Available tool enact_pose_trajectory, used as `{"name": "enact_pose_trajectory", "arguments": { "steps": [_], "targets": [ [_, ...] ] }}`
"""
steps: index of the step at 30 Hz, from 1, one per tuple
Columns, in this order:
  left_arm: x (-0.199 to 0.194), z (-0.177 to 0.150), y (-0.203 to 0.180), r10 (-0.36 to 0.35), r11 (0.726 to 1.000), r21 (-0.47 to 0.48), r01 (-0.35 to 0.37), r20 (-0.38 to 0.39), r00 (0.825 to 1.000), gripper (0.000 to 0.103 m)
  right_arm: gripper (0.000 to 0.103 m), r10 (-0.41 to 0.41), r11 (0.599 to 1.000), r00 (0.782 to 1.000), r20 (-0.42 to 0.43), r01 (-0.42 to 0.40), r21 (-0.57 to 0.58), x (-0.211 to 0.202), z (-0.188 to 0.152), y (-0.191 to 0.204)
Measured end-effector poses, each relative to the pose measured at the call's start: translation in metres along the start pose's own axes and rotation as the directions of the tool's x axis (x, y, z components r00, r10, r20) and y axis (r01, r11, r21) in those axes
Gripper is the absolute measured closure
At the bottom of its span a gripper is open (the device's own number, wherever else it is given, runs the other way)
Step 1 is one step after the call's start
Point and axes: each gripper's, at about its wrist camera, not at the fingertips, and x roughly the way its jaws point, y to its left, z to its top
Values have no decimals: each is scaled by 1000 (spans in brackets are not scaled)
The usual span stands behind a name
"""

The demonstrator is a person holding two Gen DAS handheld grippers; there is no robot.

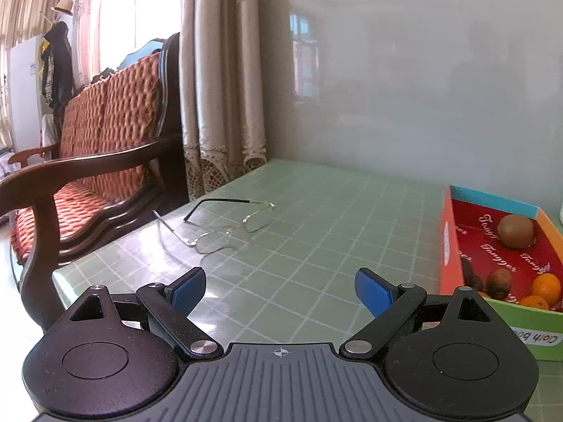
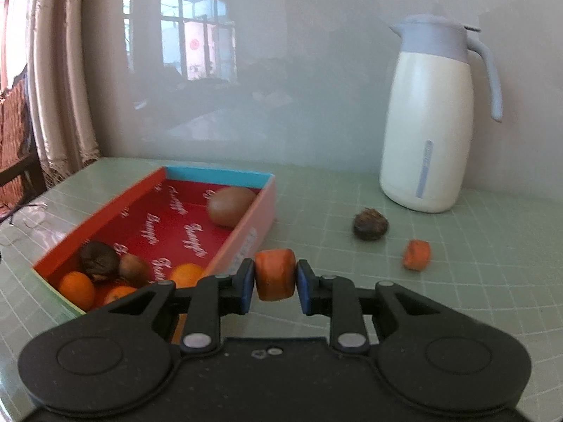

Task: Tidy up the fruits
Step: 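Carry the carrot chunk into the red box and open the right gripper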

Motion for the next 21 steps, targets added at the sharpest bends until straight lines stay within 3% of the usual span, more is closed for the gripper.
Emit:
{"name": "enact_pose_trajectory", "arguments": {
  "steps": [7, 21],
  "targets": [
    [4, -3, 18, 28, 1000, -13, -28, -9, 1000, 12, 79, 60, 997, 997, 55, -57, -49, -7, 4, 28],
    [6, -5, 28, 36, 999, -18, -36, -18, 999, 12, 79, 120, 989, 992, 37, -116, -96, -1, 0, 59]
  ]
}}
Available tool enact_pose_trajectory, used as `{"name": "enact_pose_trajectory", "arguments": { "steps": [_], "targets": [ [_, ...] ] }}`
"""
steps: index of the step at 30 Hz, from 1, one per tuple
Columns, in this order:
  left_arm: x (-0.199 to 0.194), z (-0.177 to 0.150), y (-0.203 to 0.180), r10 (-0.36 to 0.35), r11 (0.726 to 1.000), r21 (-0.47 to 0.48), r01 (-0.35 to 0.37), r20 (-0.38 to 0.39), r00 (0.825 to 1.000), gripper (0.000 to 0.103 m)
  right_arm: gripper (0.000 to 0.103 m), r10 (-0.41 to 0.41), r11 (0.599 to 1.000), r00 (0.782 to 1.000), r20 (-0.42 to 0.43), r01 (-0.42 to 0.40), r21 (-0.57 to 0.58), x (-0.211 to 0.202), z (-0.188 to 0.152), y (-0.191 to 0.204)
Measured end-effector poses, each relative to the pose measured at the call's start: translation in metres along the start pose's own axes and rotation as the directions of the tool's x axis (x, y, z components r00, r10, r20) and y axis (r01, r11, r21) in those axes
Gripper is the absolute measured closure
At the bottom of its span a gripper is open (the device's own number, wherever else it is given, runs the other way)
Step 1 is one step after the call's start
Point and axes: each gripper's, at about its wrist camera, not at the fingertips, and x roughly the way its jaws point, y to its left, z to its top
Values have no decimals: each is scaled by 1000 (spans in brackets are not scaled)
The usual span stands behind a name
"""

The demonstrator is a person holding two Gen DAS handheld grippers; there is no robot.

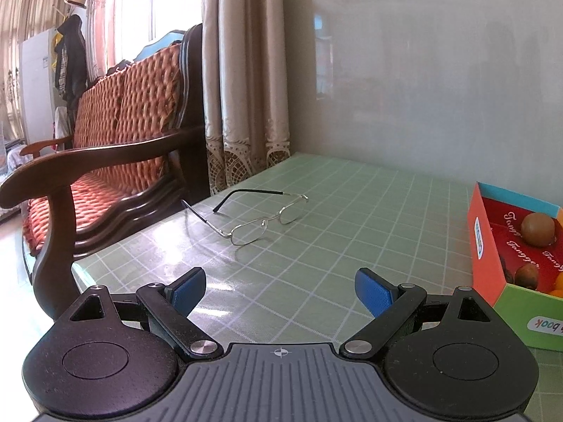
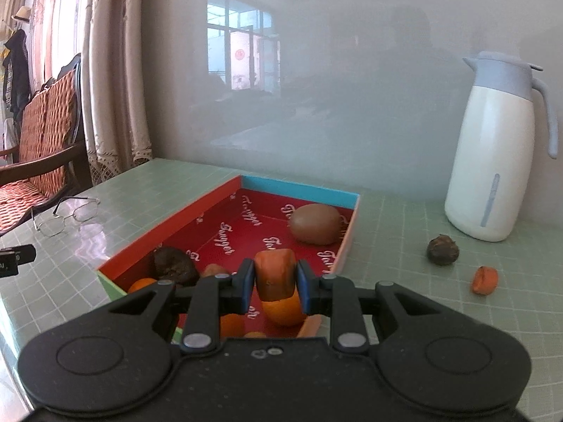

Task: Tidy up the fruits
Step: 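Carry the carrot chunk into the red box and open the right gripper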

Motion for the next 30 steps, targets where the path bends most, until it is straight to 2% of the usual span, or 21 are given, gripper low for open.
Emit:
{"name": "enact_pose_trajectory", "arguments": {
  "steps": [19, 23, 30],
  "targets": [
    [1, -1, -3, -1, 1000, 11, 1, -1, 1000, 12, 79, 14, 1000, 999, -39, -15, -24, 8, -7, 12],
    [0, 0, -5, -4, 1000, 17, 4, 0, 1000, 12, 67, 5, 1000, 998, -58, -6, -11, 10, -9, 10],
    [-3, 2, -11, -17, 1000, 19, 17, 6, 1000, 12, 69, -9, 999, 1000, -23, 10, 31, 1, -6, -3]
  ]
}}
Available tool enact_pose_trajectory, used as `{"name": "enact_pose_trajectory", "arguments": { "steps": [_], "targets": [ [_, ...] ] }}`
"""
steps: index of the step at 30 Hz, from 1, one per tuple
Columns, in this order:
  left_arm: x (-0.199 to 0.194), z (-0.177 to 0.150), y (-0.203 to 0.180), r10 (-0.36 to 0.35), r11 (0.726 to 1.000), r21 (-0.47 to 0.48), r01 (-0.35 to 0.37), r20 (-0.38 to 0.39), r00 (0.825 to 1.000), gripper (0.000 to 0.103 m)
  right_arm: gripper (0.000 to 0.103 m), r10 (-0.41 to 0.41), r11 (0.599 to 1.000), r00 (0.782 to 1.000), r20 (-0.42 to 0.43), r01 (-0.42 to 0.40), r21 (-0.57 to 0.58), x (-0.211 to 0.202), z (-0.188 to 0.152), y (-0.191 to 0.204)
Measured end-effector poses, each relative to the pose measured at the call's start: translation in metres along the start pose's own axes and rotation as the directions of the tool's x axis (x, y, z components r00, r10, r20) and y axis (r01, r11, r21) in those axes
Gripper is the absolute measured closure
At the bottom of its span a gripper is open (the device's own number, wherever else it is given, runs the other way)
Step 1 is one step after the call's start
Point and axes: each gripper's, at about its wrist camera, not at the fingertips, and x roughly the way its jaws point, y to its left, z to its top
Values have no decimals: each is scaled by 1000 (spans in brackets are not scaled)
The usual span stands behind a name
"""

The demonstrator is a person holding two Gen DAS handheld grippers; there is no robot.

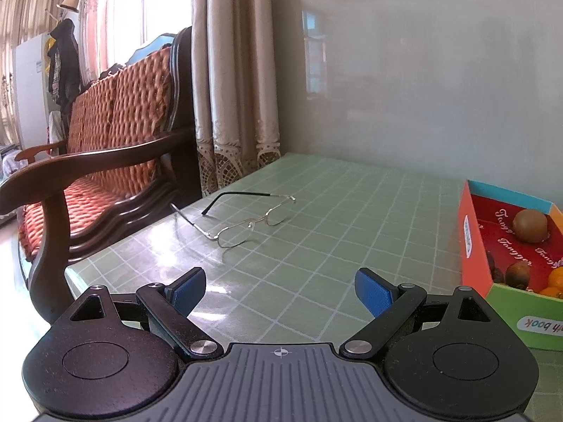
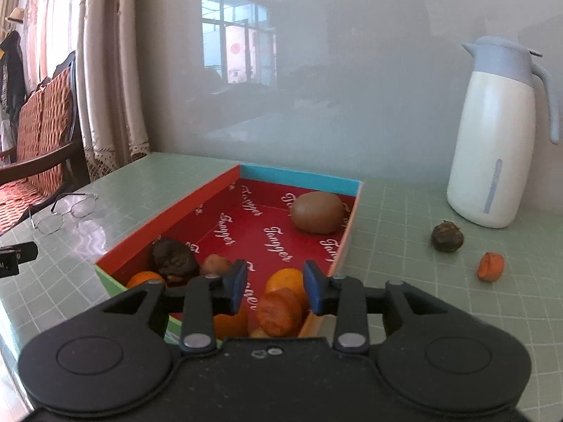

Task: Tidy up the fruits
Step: 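Carry the carrot chunk into the red box and open the right gripper, then move the left gripper to the other carrot chunk and grasp it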

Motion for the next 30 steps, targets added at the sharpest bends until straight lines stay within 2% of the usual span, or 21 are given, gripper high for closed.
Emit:
{"name": "enact_pose_trajectory", "arguments": {
  "steps": [6, 12, 17, 21, 30],
  "targets": [
    [-3, 2, -9, -15, 1000, 7, 15, 5, 1000, 12, 68, -15, 1000, 999, 30, 15, -5, -8, 1, -11],
    [-8, 4, -17, -26, 1000, 10, 26, 16, 1000, 12, 68, -48, 997, 998, 41, 46, 61, -15, 4, -35],
    [-12, 8, -30, -50, 999, 8, 49, 26, 998, 12, 66, -90, 994, 995, 42, 88, 58, -23, 3, -57],
    [-16, 9, -49, -75, 997, 30, 74, 32, 997, 12, 58, -133, 989, 990, 46, 130, 64, -36, 1, -81],
    [-34, 10, -113, -180, 980, 94, 175, 48, 983, 12, 56, -245, 962, 968, 51, 237, 134, -66, -9, -146]
  ]
}}
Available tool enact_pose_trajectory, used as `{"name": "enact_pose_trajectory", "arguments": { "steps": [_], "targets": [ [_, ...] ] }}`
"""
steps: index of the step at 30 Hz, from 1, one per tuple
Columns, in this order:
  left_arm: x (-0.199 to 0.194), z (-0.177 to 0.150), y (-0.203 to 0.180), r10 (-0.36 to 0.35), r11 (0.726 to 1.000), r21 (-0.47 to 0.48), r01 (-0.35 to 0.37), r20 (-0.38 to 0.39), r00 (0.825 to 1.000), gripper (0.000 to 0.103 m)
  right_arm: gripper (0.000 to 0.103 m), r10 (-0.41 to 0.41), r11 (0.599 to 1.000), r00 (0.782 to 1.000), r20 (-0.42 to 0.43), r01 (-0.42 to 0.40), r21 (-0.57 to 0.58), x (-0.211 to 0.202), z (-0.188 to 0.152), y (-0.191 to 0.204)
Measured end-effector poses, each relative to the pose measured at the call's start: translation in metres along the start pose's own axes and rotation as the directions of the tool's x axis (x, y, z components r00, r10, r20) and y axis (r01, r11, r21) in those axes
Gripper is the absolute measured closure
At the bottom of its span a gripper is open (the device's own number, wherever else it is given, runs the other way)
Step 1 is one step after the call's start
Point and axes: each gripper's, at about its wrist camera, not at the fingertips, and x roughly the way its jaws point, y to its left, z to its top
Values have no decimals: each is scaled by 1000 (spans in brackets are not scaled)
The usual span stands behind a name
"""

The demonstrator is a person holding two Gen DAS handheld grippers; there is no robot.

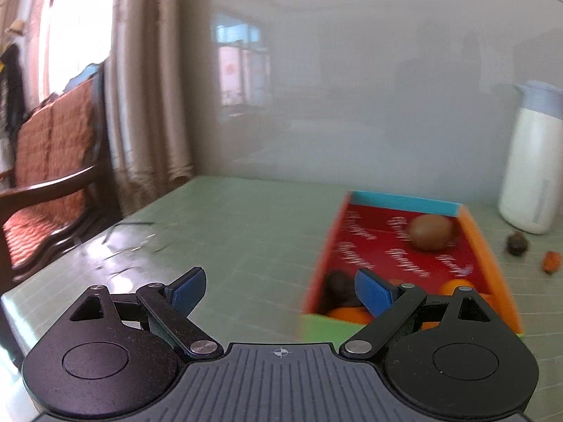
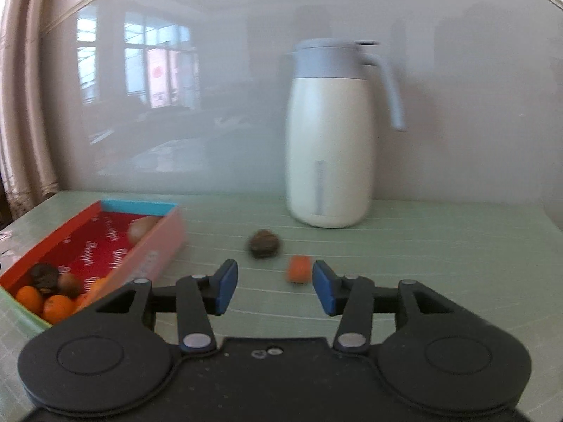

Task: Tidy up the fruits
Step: 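Move the left gripper to the other carrot chunk and grasp it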

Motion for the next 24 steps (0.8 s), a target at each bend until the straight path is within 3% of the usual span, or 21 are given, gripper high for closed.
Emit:
{"name": "enact_pose_trajectory", "arguments": {
  "steps": [7, 9, 10, 15, 24],
  "targets": [
    [-10, 6, -57, -91, 994, 57, 88, 46, 995, 12, 54, -71, 997, 997, 2, 71, 31, -10, -6, -47],
    [-12, 8, -71, -114, 992, 65, 110, 62, 992, 7, 54, -91, 995, 996, 4, 90, 38, -14, -7, -61],
    [-14, 8, -77, -119, 991, 68, 114, 74, 990, 0, 54, -99, 994, 995, 3, 99, 43, -16, -8, -68],
    [-23, 10, -114, -190, 979, 97, 180, 103, 976, 0, 53, -149, 986, 989, 6, 149, 71, -27, -14, -99],
    [-25, 11, -176, -316, 946, 99, 308, 84, 945, 0, 51, -238, 962, 971, -11, 238, 132, -42, -25, -151]
  ]
}}
